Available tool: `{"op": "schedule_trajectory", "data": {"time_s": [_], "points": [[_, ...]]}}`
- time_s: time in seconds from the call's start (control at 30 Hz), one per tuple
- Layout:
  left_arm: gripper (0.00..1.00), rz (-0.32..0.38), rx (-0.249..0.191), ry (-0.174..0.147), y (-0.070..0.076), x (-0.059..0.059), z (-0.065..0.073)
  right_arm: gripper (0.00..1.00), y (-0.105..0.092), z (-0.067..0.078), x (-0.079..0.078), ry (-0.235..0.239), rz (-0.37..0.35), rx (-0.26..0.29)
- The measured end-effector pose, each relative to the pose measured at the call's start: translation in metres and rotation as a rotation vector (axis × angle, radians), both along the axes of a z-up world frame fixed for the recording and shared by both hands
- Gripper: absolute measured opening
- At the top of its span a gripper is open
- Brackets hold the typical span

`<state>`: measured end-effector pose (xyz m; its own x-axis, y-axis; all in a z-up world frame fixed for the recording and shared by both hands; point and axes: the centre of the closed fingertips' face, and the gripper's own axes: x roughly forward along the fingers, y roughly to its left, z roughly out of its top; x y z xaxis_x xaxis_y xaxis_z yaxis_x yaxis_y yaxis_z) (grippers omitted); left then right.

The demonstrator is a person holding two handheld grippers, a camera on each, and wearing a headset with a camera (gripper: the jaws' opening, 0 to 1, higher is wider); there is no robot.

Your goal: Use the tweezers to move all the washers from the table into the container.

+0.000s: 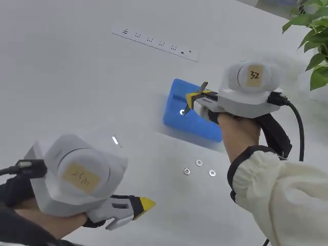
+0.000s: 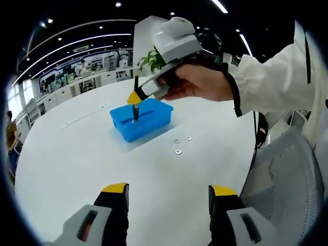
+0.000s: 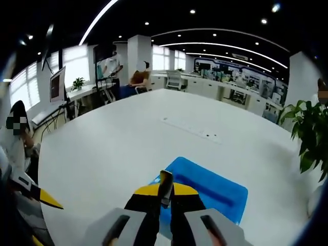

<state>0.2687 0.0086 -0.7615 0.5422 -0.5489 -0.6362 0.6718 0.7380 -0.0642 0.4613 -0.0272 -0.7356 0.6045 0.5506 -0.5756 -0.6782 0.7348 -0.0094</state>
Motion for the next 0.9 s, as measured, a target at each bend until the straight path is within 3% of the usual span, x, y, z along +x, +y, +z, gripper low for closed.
{"op": "schedule_trajectory", "data": {"time_s": [0.57,0.9], "points": [[0.63,-0.003,0.008,0.007,-0.001,0.000,-0.002,0.02,-0.003,-0.032,0.004,0.066,-0.014,-0.029],[0.63,0.004,0.014,-0.005,0.002,0.002,0.001,0.04,-0.009,-0.025,0.007,0.032,-0.052,-0.011]]}}
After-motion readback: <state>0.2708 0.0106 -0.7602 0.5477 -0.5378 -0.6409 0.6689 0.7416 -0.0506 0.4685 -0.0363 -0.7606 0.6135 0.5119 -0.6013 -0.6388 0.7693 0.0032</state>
